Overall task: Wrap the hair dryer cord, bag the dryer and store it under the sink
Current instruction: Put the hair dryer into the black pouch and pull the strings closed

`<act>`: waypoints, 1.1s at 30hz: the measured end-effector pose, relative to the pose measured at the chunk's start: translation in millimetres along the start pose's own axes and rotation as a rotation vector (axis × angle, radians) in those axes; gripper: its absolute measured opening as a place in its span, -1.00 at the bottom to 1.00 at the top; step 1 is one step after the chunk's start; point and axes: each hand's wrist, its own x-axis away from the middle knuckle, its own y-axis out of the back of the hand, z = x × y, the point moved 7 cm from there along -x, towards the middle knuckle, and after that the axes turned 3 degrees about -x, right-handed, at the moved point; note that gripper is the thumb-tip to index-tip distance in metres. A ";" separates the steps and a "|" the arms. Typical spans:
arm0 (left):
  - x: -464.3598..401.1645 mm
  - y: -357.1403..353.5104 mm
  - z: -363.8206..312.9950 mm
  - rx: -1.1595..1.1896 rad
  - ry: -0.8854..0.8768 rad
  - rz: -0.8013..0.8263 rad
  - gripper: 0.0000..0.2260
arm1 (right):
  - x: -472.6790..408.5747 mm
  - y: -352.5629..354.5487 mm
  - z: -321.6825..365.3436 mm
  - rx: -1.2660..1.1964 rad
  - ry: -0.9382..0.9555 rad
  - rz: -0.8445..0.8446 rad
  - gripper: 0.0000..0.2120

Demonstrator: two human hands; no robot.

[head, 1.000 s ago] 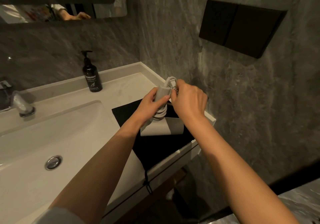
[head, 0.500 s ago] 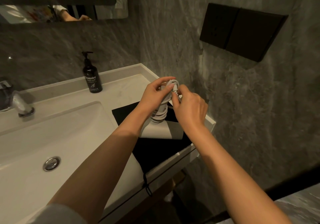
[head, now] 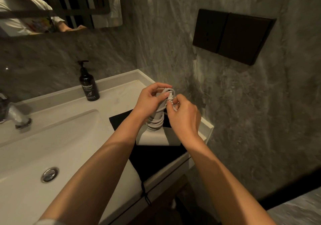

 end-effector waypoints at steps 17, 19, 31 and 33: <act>12.7 -3.4 11.5 -0.024 0.032 0.253 -0.52 | -10.1 -23.1 -28.6 -1.046 -0.637 0.193 -0.79; 13.0 -3.8 11.3 -0.022 0.016 0.246 -0.49 | -10.0 -27.2 -31.5 -1.170 -0.688 0.241 -0.78; 15.0 -2.8 13.8 0.031 0.037 0.274 -0.52 | -24.8 -65.9 -37.2 -1.243 -0.759 0.793 -0.77; 15.8 -1.2 15.9 0.082 0.072 0.279 -0.54 | -31.5 -66.0 -38.2 -1.255 -0.755 0.825 -0.78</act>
